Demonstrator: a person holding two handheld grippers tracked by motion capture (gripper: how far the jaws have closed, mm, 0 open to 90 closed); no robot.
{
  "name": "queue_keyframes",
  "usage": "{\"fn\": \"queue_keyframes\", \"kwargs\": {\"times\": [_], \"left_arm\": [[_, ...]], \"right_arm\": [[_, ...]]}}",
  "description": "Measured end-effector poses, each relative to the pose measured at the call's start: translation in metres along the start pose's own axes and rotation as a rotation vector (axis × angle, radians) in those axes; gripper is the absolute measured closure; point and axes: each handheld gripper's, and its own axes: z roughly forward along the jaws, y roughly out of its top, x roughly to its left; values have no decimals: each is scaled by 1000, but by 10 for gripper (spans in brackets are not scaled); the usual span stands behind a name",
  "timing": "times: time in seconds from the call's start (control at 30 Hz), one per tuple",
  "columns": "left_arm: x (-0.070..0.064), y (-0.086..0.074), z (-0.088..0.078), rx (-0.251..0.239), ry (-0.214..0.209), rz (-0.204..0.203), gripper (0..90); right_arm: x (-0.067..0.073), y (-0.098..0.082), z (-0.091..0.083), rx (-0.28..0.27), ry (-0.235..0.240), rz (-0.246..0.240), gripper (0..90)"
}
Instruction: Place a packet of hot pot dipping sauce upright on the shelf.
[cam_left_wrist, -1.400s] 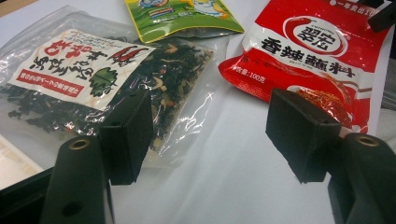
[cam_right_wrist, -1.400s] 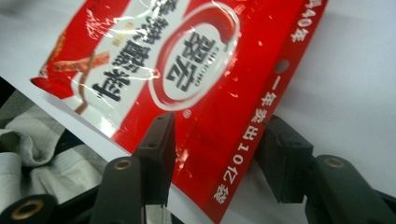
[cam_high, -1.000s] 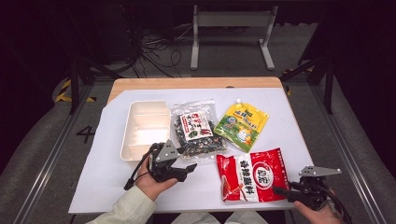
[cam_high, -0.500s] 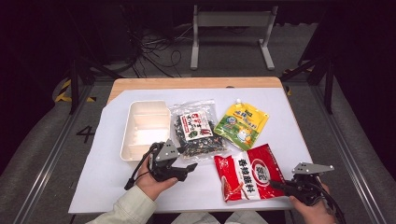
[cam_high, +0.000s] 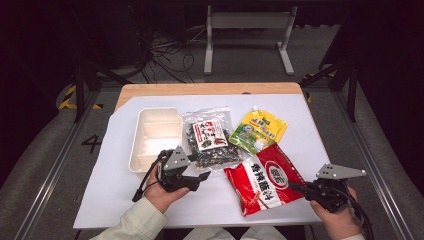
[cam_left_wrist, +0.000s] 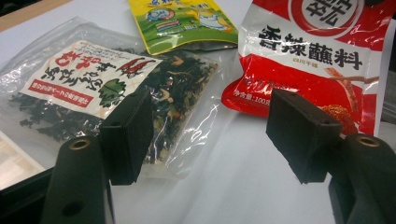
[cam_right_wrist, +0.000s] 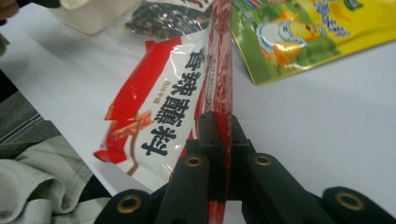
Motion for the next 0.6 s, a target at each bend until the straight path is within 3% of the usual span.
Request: {"fn": "queue_keyframes", "kwargs": {"times": [0.3, 0.6], "left_arm": [[-1, 5, 1, -16, 3, 14, 321], [-8, 11, 6, -29, -25, 40, 320]], "right_arm": [[20, 27, -23, -44, 27, -125, 890], [37, 45, -30, -60, 14, -234, 890]]}}
